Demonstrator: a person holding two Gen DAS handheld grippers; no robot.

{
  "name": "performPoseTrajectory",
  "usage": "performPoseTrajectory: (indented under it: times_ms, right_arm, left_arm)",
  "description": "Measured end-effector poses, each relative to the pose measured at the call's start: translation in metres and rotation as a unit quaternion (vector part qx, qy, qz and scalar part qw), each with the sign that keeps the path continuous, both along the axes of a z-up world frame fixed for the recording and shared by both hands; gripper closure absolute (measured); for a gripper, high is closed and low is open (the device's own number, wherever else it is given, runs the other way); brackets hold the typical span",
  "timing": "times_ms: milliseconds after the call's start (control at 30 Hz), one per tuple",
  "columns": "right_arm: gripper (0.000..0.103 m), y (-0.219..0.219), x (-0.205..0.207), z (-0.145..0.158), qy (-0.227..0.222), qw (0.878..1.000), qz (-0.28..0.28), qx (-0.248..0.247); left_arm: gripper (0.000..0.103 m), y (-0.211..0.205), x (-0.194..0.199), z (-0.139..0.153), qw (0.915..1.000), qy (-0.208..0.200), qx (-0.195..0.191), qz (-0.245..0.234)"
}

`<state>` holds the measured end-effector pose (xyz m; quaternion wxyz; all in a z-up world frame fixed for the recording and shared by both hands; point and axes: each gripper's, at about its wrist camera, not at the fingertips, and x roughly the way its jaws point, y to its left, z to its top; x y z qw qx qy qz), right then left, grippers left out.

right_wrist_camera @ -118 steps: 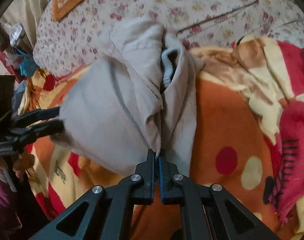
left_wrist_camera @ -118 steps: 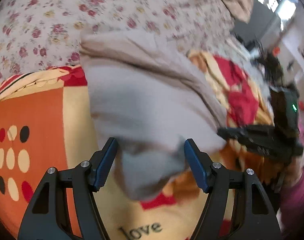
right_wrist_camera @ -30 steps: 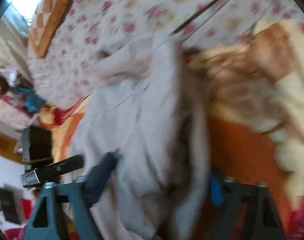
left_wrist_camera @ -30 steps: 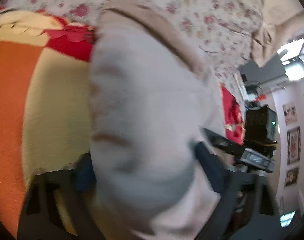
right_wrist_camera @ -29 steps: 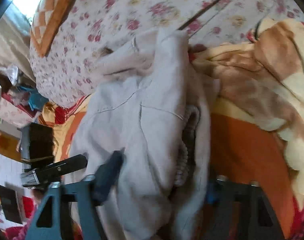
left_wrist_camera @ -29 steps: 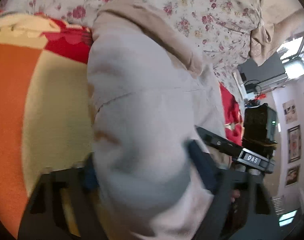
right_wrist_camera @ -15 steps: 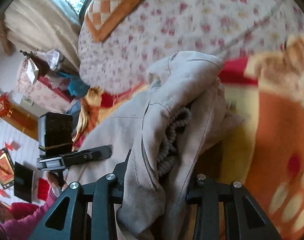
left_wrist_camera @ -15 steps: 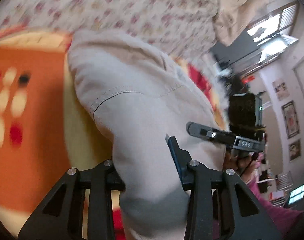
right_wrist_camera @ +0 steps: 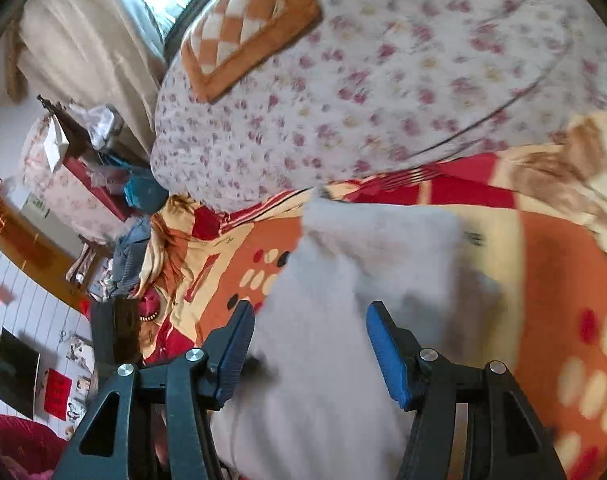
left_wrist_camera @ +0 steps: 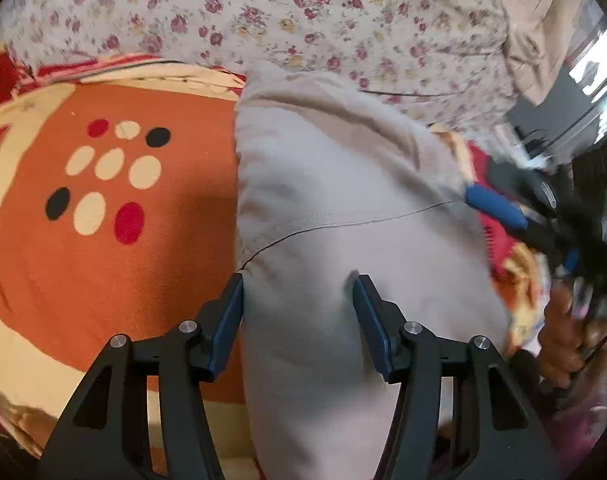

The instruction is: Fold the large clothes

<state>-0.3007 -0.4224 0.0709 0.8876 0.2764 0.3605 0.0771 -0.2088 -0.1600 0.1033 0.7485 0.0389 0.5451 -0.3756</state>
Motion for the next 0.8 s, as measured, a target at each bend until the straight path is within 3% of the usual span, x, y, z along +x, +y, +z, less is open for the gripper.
performPoseTrajectory:
  times_ms: [67, 133, 233, 300, 400, 533, 667, 800]
  right_arm:
    - [0.046, 0.007, 0.03, -0.012, 0.026, 1.0, -0.005, -0.011]
    - [0.046, -0.004, 0.051, -0.028, 0.049, 0.997, -0.045, -0.036]
    - [0.061, -0.045, 0.049, -0.058, 0.057, 0.987, -0.144, -0.041]
    - [0.065, -0.056, 0.039, -0.079, 0.046, 0.987, -0.155, -0.021]
    - [0.066, -0.058, 0.029, -0.076, 0.029, 0.987, -0.156, -0.021]
    - [0.064, -0.072, 0.014, -0.066, 0.032, 0.982, -0.183, 0.031]
    - [0.062, -0.053, -0.005, -0.043, 0.029, 0.99, -0.141, 0.007]
    - [0.062, -0.017, -0.041, -0.023, 0.031, 0.993, -0.079, -0.082]
  left_arm:
    - [0.043, -0.002, -0.007, -0.009, 0.9998, -0.018, 0.01, 0.001]
    - [0.041, 0.0, -0.011, -0.02, 0.9996, -0.02, 0.013, -0.011]
    - [0.037, 0.0, -0.014, -0.033, 0.9996, -0.001, 0.001, -0.027]
    - [0.033, -0.003, -0.013, -0.041, 0.9994, 0.017, -0.007, -0.029]
    - [0.031, -0.005, -0.013, -0.046, 0.9994, 0.024, -0.003, -0.027]
    - [0.031, -0.003, -0.019, -0.042, 0.9995, 0.007, 0.004, -0.029]
    - [0.031, 0.0, -0.026, -0.036, 0.9993, -0.016, 0.013, -0.031]
    - [0.031, 0.004, -0.033, -0.032, 0.9985, -0.032, 0.024, -0.039]
